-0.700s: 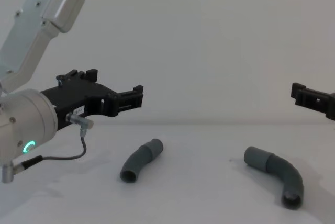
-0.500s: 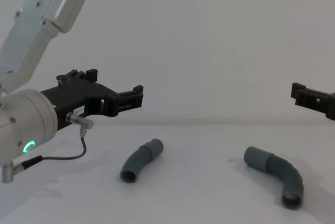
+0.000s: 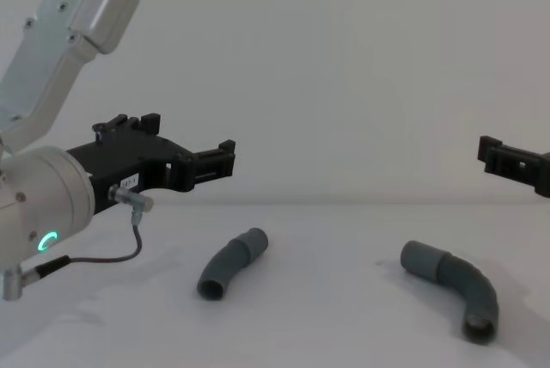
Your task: Use both hands to pick up one end of the pipe from the table, align the ends, and insert them.
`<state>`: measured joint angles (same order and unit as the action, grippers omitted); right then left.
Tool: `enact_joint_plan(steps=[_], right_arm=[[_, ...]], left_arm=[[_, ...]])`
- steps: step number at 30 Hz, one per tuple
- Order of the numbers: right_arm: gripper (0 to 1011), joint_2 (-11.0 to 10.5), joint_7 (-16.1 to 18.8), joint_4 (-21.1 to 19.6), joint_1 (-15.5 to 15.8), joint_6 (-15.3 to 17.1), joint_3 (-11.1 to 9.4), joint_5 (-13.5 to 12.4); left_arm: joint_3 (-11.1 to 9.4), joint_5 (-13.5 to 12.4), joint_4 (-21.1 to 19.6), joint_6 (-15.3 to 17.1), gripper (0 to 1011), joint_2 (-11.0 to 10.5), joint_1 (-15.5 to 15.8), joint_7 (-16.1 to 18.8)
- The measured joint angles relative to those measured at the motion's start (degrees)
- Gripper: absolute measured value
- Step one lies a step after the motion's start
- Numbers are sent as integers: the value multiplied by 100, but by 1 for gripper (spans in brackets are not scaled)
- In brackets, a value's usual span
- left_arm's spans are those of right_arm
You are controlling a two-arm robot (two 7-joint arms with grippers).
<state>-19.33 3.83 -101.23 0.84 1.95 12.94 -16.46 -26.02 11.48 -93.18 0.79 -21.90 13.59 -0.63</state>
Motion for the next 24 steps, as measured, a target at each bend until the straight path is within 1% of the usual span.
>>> enact_joint_plan(steps=[24], right_arm=[[1004, 0, 0, 0, 0, 0, 0, 0]], left_arm=[[0, 0, 0, 0, 1001, 0, 0, 0]])
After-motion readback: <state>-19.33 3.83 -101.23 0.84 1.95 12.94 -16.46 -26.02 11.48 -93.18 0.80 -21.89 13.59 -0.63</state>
